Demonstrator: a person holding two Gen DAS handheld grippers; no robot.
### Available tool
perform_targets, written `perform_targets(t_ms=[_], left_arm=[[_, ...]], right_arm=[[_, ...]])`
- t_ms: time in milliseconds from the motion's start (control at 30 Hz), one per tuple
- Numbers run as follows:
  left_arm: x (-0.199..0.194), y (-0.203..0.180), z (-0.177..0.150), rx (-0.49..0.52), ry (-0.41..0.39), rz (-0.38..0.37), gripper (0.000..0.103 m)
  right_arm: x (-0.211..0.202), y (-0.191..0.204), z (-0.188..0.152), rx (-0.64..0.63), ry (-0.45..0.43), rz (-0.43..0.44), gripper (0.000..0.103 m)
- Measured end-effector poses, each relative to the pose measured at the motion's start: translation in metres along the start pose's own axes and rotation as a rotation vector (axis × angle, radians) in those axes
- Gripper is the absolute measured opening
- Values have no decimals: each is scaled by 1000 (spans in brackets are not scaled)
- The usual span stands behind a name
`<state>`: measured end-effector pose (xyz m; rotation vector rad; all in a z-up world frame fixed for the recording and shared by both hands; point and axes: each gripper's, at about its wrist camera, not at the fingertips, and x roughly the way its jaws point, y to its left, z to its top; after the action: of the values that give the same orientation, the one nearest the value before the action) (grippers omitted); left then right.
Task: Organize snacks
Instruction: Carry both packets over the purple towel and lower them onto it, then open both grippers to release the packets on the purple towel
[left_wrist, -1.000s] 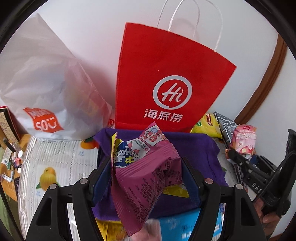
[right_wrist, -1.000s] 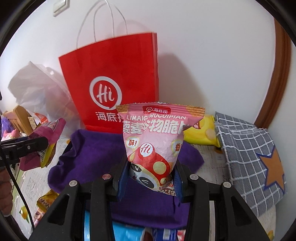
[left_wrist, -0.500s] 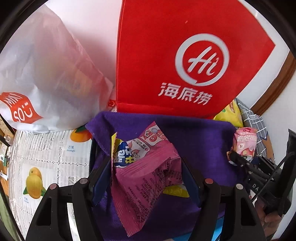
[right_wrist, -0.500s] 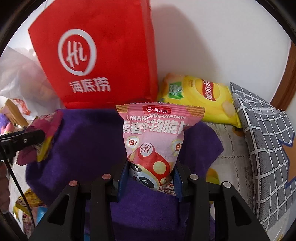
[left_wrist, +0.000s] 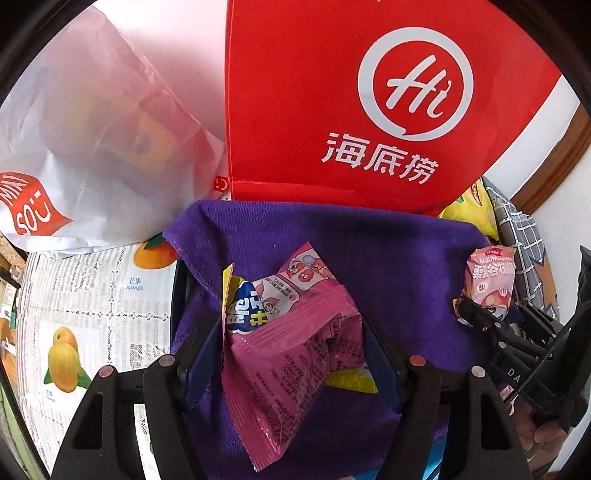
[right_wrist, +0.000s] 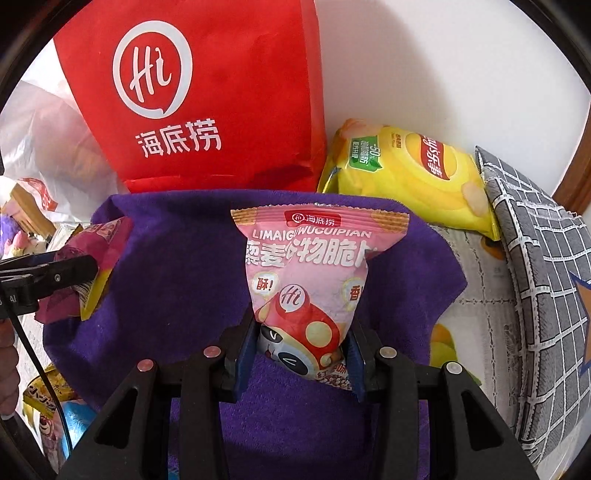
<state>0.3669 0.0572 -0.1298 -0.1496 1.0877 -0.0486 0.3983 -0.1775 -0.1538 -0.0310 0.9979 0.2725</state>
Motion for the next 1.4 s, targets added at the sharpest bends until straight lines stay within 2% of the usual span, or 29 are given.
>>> perform_targets(t_ms=[300,433,667,800,867,1067,1267,1400], left_arm=[[8,-8,-2,19,25,13,71],[9,-12,-2,28,27,10,71],[11,-23,-2,53,29,-5,71],[11,-33,-1,73,30,-14,73],[8,-35,-2,84,27,-10,77],[-7,-41,-1,91,-11,-19,80],[-31,-46,-6,122,-82,-28,80],[-57,-47,-9,131,-175,-12,80]], right_arm=[[4,1,3,-10,15,-13,44],[2,3,5,-13,12,-16,56],[-11,9,5,-47,-37,-53,64],[-22,9,6,-42,-68,-54,65],[-28,8,7,-31,-79,-56,71],[-42,4,10,26,-104,-162,74],[-68,-5,-4,55,-146,-136,74],[-94,-14,-14,88,-202,-192,74]])
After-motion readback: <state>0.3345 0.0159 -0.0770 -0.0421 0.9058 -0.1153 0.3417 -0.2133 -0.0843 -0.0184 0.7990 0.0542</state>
